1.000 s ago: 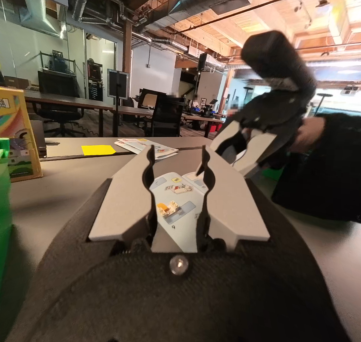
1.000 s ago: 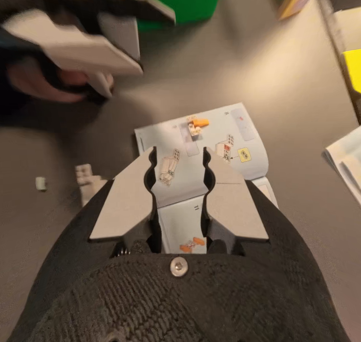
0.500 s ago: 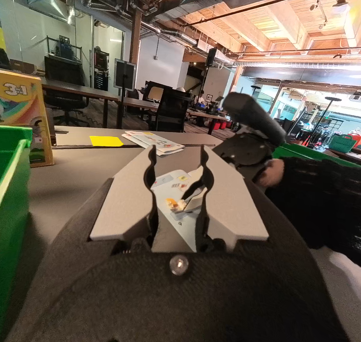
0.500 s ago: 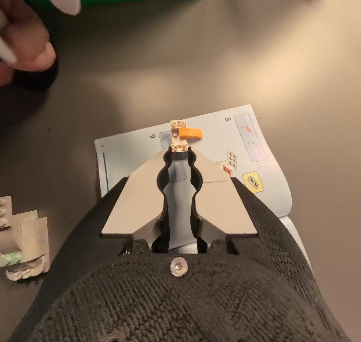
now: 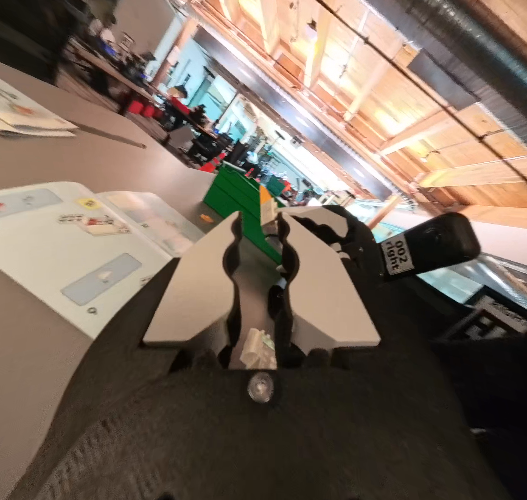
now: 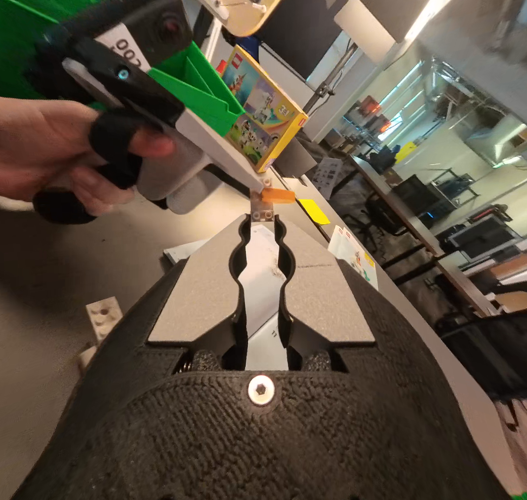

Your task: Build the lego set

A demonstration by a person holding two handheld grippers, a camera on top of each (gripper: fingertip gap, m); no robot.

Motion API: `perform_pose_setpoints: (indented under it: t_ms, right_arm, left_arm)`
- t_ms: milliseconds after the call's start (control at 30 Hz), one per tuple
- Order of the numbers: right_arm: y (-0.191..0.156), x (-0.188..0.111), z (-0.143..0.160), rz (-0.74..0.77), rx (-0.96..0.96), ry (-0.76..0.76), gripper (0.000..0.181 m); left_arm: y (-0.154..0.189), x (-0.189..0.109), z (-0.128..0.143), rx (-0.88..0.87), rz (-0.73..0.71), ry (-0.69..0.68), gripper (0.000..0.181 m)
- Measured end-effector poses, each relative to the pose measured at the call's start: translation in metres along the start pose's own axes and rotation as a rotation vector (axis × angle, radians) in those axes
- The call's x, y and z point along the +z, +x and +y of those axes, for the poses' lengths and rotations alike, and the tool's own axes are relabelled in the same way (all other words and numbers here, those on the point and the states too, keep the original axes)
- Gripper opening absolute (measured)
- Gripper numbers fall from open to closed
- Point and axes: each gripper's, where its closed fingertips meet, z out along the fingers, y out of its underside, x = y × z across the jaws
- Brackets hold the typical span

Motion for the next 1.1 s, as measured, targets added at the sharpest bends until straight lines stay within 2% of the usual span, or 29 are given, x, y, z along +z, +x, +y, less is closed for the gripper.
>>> perform_pose_setpoints:
  t_ms: [67, 300, 400, 433, 500, 567, 667, 867, 1000, 1100]
  right_arm:
    - [-0.002, -0.003, 0.001, 0.010, -0.011, -0.013, 0.015]
    - [-0.004, -0.015, 0.003, -0.034, 0.010, 0.030, 0.014]
    - [0.048, -0.035, 0.045, 0.073, 0.112, -0.112, 0.027]
    - [0.071, -0.044, 0.071, 0.128, 0.166, -0.214, 0.026]
    - [0.107, -0.066, 0.135, 0.211, 0.244, -0.513, 0.031]
    - [0.118, -0.077, 0.178, 0.198, 0.374, -0.688, 0.033]
    - [0.124, -0.080, 0.213, 0.198, 0.528, -0.774, 0.034]
    - [0.127, -0.080, 0.246, 0.215, 0.683, -0.844, 0.033]
    - [0.132, -0.077, 0.259, 0.199, 0.774, -0.848, 0.028]
    - [0.125, -0.071, 0.254, 0.106, 0.805, -0.826, 0.007]
  left_arm:
    - [0.007, 0.001, 0.002, -0.034, 0.066, -0.004, 0.010]
    - [0.006, 0.003, 0.008, -0.117, 0.103, -0.043, 0.009]
    - [0.000, 0.004, 0.012, -0.124, 0.069, -0.083, 0.009]
    - [-0.001, 0.005, 0.015, -0.131, 0.063, -0.109, 0.009]
    - [-0.002, 0.007, 0.024, -0.146, 0.059, -0.161, 0.009]
    - [-0.004, 0.009, 0.033, -0.148, 0.049, -0.196, 0.008]
    - [-0.007, 0.010, 0.042, -0.144, 0.043, -0.246, 0.009]
    - [-0.012, 0.006, 0.042, -0.189, 0.044, -0.267, 0.009]
    - [-0.001, 0.005, 0.043, -0.236, 0.156, -0.287, 0.009]
    - [0.001, 0.004, 0.045, -0.253, 0.180, -0.307, 0.009]
